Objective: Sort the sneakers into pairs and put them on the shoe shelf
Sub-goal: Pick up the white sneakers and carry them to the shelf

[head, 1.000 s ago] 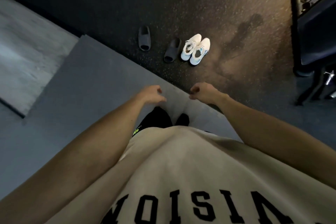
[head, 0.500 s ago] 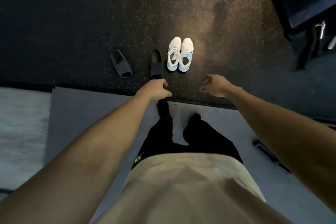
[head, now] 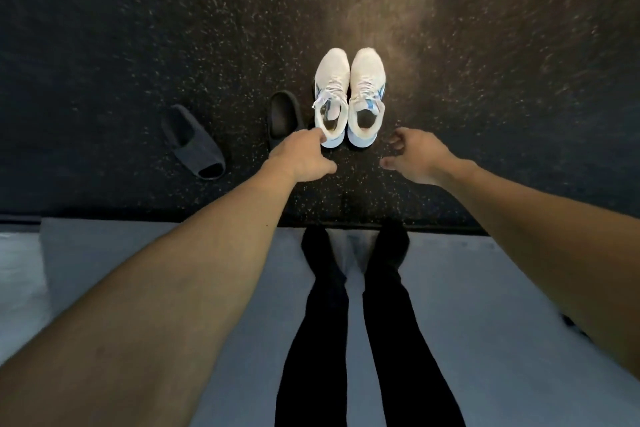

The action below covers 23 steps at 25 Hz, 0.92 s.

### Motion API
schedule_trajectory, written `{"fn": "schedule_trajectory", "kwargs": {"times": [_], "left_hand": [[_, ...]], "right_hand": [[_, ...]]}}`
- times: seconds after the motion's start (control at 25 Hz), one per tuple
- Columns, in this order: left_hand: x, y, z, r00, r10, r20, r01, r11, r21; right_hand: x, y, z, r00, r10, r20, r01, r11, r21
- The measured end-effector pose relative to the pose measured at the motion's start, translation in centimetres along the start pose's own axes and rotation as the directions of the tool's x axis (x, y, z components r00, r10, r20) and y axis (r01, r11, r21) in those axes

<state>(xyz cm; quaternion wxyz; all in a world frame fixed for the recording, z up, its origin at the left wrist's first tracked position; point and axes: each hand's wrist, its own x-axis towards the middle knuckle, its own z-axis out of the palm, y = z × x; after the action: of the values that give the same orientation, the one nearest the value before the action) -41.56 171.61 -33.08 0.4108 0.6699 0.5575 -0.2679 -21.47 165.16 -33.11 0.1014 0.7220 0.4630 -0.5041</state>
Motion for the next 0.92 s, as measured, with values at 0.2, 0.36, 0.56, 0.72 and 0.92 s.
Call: {"fn": "schedule_trajectory", "kwargs": {"times": [0.2,0.36,0.56,0.72,0.92], "left_hand": [[13.1,-2.4,6.2,0.997,0.058,-0.056,-0.049,0.986,0.157],[21.5,-3.9,10.2,0.989,0.128,-0.078,-0.100,0.950,0.297],[27.6,-4.7,14.9,0.974,0.157,-0.162,-0.071,0.895,0.440],[28.0,-4.9,16.1,0.950,0.172,-0.261,-0.046,0.902,0.429],[21.1,-4.0,15.9,0.969,0.135,-0.207,-0.054,0.934,0.354]], "right_hand": [[13.5,2.7,5.3,0.996,-0.073,-0.057,0.060,0.976,-0.210],[22.0,4.0,10.3,0.985,-0.152,-0.077,0.123,0.948,-0.295],[28.3,5.7,14.0,0.979,-0.088,-0.183,0.080,0.995,-0.051],[29.1,6.4,14.5,0.961,-0.167,-0.219,0.123,0.972,-0.200],[22.3,6.1,14.2,0.973,-0.155,-0.171,0.123,0.976,-0.182]]}}
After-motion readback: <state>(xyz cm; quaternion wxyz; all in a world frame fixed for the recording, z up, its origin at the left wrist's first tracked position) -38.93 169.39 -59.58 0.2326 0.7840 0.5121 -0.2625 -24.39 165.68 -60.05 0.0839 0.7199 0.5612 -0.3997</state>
